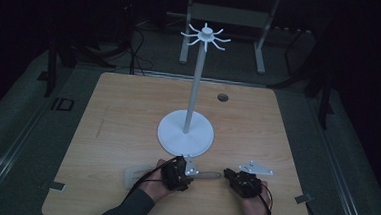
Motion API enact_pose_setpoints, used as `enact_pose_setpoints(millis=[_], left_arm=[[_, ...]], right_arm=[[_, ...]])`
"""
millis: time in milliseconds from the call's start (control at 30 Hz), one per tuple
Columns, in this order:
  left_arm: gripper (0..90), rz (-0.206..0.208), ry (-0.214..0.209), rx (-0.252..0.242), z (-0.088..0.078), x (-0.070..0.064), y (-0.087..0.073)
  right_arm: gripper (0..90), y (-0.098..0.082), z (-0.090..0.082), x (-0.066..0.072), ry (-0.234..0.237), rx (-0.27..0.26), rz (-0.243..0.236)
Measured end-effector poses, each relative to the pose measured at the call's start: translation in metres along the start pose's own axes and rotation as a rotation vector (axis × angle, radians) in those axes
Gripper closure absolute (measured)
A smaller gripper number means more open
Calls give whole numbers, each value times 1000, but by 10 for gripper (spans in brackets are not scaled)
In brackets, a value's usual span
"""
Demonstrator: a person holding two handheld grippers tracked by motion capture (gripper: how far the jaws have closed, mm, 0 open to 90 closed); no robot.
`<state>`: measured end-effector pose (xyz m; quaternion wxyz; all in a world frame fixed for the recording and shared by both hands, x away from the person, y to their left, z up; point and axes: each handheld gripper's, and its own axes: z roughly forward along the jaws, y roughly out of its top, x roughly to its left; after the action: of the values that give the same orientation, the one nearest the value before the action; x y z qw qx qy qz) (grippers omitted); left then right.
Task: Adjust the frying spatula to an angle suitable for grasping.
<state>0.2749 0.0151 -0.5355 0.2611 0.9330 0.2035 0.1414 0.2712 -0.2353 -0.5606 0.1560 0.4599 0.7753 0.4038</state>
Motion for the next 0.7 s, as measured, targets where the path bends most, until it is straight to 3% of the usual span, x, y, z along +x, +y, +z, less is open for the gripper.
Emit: enact_pose_setpoints(millis=[233, 400, 700], left_arm=[[674, 34, 27, 58, 8, -1, 3], [690, 28, 0, 67, 8, 4, 5], [706, 26, -7, 91, 9, 10, 11]], right_arm=[[816, 0, -2, -3, -5, -10, 12], [817, 0, -2, -3, -6, -10, 15], [809, -1, -2, -5, -8, -10, 15]])
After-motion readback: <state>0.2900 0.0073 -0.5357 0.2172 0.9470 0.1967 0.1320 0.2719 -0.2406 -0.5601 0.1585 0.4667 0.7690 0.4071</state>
